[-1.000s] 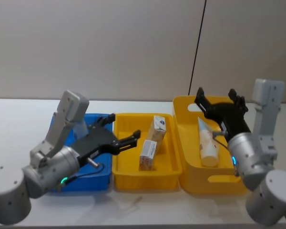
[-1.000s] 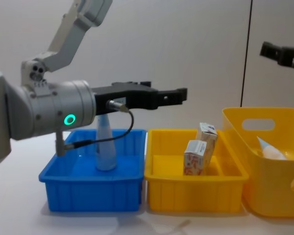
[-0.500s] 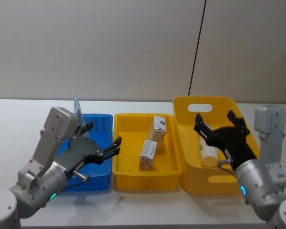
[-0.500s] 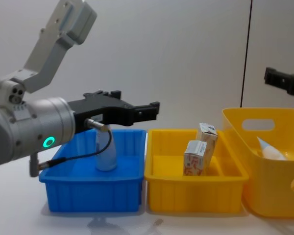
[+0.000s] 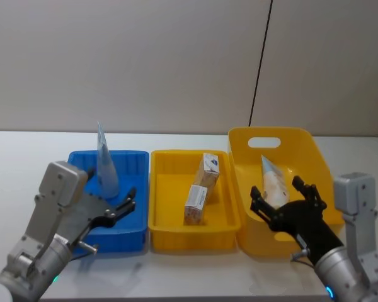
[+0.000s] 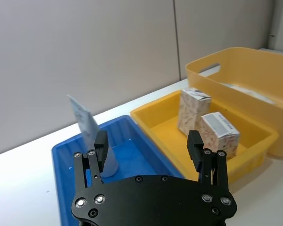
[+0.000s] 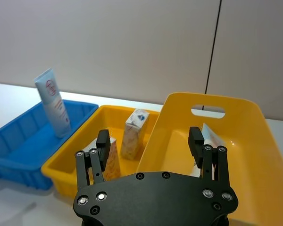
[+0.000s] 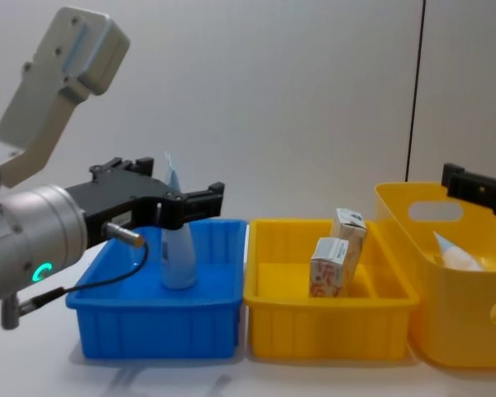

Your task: Bimanual collaborative sorting of washing and personal care products

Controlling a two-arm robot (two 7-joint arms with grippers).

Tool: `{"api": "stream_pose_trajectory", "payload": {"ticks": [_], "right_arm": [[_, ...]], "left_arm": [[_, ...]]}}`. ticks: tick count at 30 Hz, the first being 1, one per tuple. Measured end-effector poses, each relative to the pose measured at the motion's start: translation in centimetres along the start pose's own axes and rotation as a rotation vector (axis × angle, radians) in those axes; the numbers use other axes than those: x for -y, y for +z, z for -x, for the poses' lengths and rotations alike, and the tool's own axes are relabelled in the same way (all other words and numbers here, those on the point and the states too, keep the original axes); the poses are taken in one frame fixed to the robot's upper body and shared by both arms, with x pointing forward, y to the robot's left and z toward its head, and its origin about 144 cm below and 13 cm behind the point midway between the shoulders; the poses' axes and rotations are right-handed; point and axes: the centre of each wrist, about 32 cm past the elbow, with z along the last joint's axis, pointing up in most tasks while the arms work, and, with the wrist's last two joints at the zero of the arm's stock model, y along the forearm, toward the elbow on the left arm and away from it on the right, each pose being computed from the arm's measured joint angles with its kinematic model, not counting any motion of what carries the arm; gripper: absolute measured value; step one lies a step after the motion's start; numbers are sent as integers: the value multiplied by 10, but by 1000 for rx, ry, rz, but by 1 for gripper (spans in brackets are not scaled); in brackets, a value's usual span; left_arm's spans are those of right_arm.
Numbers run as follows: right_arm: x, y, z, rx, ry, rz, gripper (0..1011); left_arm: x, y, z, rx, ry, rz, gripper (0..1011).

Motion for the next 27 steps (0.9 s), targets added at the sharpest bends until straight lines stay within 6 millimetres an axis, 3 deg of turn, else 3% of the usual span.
{"api": "stream_pose_trajectory", "payload": {"ticks": [27], "right_arm": [[8,-3,2,7,35,15,1002]], "left_arm": [[-9,-2,3,23,44,4,1001]]}}
